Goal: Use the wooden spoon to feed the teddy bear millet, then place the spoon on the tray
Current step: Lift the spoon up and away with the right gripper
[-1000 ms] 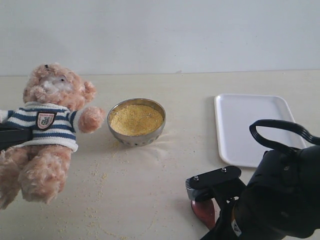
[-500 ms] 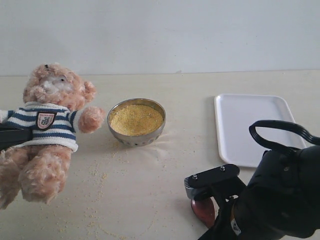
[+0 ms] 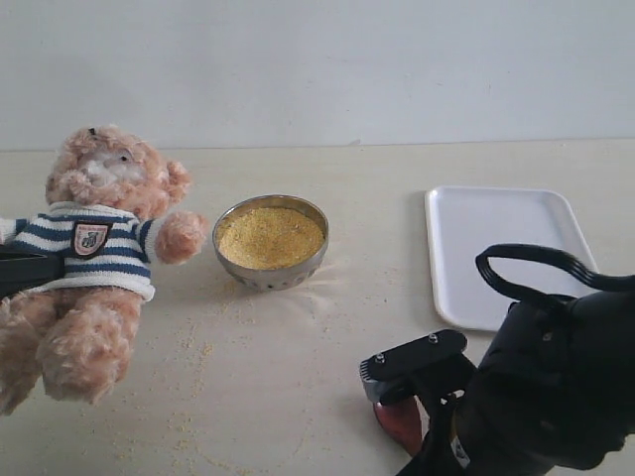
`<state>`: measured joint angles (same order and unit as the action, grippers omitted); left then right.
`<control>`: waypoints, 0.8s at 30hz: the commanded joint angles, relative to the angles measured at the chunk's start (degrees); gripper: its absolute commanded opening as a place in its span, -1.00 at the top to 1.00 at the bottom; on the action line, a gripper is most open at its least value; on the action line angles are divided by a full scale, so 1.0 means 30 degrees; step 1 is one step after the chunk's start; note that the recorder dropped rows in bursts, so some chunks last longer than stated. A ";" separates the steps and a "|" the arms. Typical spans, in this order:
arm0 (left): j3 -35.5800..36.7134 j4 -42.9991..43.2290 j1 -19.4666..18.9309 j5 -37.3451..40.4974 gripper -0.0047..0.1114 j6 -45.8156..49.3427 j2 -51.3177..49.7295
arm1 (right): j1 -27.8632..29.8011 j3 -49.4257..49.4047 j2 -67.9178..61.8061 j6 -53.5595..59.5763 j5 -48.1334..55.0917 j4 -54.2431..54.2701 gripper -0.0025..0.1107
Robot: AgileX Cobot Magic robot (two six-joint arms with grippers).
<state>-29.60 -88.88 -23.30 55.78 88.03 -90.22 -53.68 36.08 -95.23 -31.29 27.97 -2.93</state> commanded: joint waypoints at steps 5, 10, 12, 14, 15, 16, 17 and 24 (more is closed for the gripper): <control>-0.0021 -0.0437 -0.0039 0.0310 0.83 0.0108 0.0029 | 0.0527 0.4461 0.3742 0.1871 0.6678 -0.6216 0.96; -0.0021 -0.0437 -0.0039 0.0310 0.83 0.0108 0.0029 | 0.7420 0.8170 0.4054 1.1852 0.8146 -0.7948 0.96; -0.0021 -0.0437 -0.0039 0.0310 0.83 0.0108 0.0029 | 1.1131 1.0246 0.4054 1.6699 0.6467 -0.4839 0.96; -0.0021 -0.0437 -0.0039 0.0310 0.83 0.0108 0.0029 | 1.3789 1.1536 0.4054 2.2891 0.5904 0.2839 0.96; -0.0021 -0.0437 -0.0039 0.0310 0.83 0.0108 0.0029 | 1.4362 1.1693 0.4054 2.4984 0.5990 0.5856 0.96; -0.0021 -0.0437 -0.0039 0.0310 0.83 0.0108 0.0029 | 1.5097 1.1711 0.4086 2.7487 0.5938 1.0284 0.96; -0.0021 -0.0437 -0.0039 0.0310 0.83 0.0108 0.0029 | 1.5152 1.1711 0.4086 2.8040 0.5845 1.1621 0.96; -0.0021 -0.0437 -0.0039 0.0310 0.83 0.0108 0.0029 | 1.5010 1.1711 0.4086 2.8591 0.6702 1.2912 0.96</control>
<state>-29.60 -88.88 -23.30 55.78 88.03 -90.22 -8.70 70.69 -83.64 52.46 46.39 35.25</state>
